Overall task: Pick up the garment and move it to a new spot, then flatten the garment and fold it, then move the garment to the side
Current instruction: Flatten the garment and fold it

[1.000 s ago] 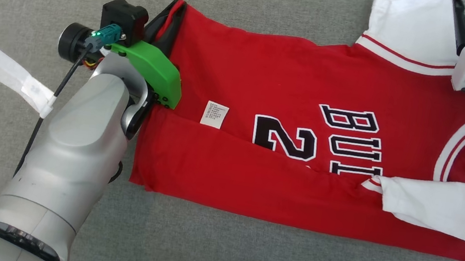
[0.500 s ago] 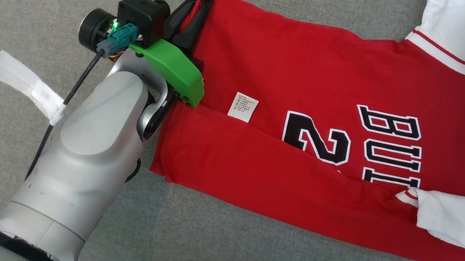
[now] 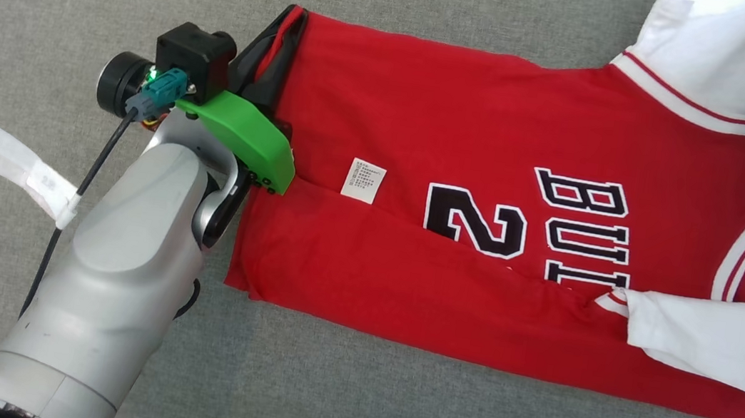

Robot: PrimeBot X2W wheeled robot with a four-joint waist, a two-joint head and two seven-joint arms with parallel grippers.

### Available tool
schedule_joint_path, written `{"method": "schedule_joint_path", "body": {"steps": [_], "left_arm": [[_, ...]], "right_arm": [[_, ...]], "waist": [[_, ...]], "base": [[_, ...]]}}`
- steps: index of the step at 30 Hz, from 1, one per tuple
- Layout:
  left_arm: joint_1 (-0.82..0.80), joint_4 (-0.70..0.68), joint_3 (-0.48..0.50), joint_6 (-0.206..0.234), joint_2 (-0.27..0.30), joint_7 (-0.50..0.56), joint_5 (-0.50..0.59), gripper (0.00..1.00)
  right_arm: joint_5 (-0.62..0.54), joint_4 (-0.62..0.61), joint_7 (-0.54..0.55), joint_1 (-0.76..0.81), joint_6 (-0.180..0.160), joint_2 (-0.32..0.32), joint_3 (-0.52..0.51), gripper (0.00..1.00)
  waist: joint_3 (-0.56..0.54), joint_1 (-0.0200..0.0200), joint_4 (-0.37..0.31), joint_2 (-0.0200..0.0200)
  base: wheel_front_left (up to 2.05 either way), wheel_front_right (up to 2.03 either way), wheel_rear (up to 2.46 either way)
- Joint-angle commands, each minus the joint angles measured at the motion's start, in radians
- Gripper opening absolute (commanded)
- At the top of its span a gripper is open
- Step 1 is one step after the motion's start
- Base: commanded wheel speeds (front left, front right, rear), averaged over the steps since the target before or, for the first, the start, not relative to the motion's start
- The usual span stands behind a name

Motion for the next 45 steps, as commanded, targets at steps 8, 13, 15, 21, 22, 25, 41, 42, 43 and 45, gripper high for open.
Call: {"method": "schedule_joint_path", "body": {"steps": [8, 13, 15, 21, 22, 25, 41, 42, 43, 45], "left_arm": [[0.089, -0.033, 0.031, 0.009, 0.031, -0.004, 0.010, 0.00], [0.129, -0.051, 0.057, 0.014, 0.048, -0.004, 0.008, 0.00], [0.143, -0.056, 0.067, 0.015, 0.057, -0.004, 0.010, 0.00], [0.186, -0.075, 0.095, 0.019, 0.067, -0.004, 0.021, 0.00], [0.199, -0.084, 0.099, 0.018, 0.067, -0.004, 0.025, 0.00], [0.235, -0.108, 0.119, 0.015, 0.074, -0.004, 0.032, 0.00], [0.465, -0.278, 0.212, 0.004, 0.032, -0.004, 0.088, 0.00], [0.472, -0.284, 0.217, 0.002, 0.030, -0.004, 0.091, 0.00], [0.480, -0.297, 0.226, 0.002, 0.025, -0.004, 0.099, 0.27], [0.501, -0.322, 0.242, 0.003, 0.014, -0.004, 0.111, 1.00]], "right_arm": [[0.060, -0.209, -0.066, 0.211, 0.000, -0.038, -0.010, 0.00], [0.072, -0.418, -0.067, 0.392, 0.000, -0.044, -0.132, 0.00], [0.052, -0.507, -0.067, 0.477, 0.000, -0.034, -0.186, 0.00], [-0.009, -0.713, -0.067, 0.717, 0.000, 0.027, -0.310, 0.00], [-0.018, -0.739, -0.066, 0.751, 0.000, 0.036, -0.329, 0.00], [-0.036, -0.793, -0.049, 0.829, 0.000, 0.066, -0.380, 0.00], [-0.077, -0.927, 0.016, 1.080, 0.000, 0.181, -0.552, 0.00], [-0.077, -0.928, 0.016, 1.085, 0.000, 0.185, -0.555, 0.00], [-0.076, -0.929, 0.015, 1.090, 0.000, 0.191, -0.555, 0.00], [-0.073, -0.929, 0.012, 1.101, 0.000, 0.196, -0.555, 0.06]], "waist": [[-0.088, 0.0000, -0.076, 0.0000], [-0.112, 0.0000, -0.098, 0.0000], [-0.121, 0.0000, -0.107, 0.0000], [-0.146, 0.0000, -0.135, 0.0000], [-0.149, 0.0000, -0.138, 0.0000], [-0.154, 0.0000, -0.142, 0.0000], [-0.185, 0.0000, -0.128, 0.0000], [-0.188, 0.0000, -0.127, 0.0000], [-0.190, 0.0000, -0.126, 0.0000], [-0.195, 0.0000, -0.124, 0.0000]], "base": [[0.00, 0.00, 0.00], [0.00, 0.00, 0.00], [0.00, 0.00, 0.00], [0.00, 0.00, 0.00], [0.00, 0.00, 0.00], [0.00, 0.00, 0.00], [0.00, 0.00, 0.00], [0.00, 0.00, 0.00], [0.00, 0.00, 0.00], [0.00, 0.00, 0.00]]}}
